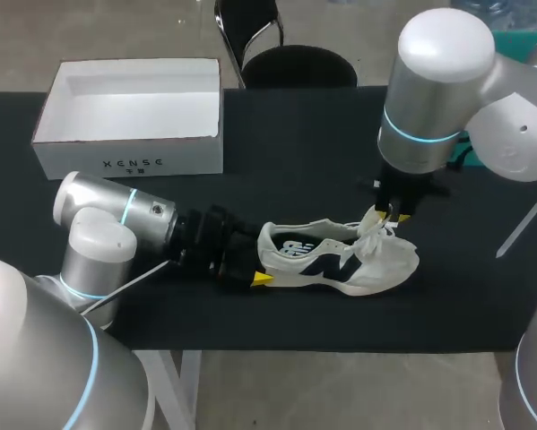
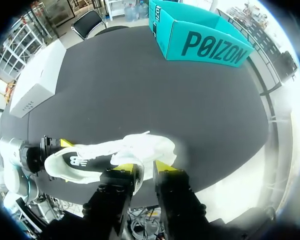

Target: Take the shoe out of the shoebox, open the shoe tongue, remove and reinsert the insole, then place the shoe into the shoebox

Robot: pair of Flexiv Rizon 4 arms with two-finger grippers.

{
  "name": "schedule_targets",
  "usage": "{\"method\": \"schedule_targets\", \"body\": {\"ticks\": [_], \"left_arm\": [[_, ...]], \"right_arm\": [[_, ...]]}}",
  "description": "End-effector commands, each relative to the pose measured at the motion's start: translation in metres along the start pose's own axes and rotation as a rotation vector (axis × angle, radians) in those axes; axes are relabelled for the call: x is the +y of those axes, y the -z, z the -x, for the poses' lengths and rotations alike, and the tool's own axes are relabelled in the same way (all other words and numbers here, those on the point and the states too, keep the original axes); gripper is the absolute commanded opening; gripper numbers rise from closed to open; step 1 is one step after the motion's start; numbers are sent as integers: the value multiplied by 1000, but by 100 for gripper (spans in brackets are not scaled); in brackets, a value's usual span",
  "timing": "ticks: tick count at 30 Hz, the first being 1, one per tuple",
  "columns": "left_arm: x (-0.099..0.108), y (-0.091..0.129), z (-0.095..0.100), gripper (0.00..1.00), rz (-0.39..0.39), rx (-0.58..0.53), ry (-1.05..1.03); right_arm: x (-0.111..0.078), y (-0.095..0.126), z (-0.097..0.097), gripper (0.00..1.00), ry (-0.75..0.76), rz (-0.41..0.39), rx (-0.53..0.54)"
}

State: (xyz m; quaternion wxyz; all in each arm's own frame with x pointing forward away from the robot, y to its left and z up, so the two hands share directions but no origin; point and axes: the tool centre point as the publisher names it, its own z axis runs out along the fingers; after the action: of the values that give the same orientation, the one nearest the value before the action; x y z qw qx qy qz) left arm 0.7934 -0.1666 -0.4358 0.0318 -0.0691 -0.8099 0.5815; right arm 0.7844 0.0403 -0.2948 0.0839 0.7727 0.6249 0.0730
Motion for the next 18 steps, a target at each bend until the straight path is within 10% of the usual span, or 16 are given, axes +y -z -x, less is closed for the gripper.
{"method": "schedule_targets", "body": {"ticks": [1,12,18], "left_arm": [[2,-3,0,0,1,-2,0],[2,-3,0,0,1,-2,0],[2,-3,0,0,1,-2,0]], "right_arm": [[-6,18,-7,100,27,37,13],[-20,51,-38,100,243,45,119],[-34,52,-57,100,776,16,231]]}}
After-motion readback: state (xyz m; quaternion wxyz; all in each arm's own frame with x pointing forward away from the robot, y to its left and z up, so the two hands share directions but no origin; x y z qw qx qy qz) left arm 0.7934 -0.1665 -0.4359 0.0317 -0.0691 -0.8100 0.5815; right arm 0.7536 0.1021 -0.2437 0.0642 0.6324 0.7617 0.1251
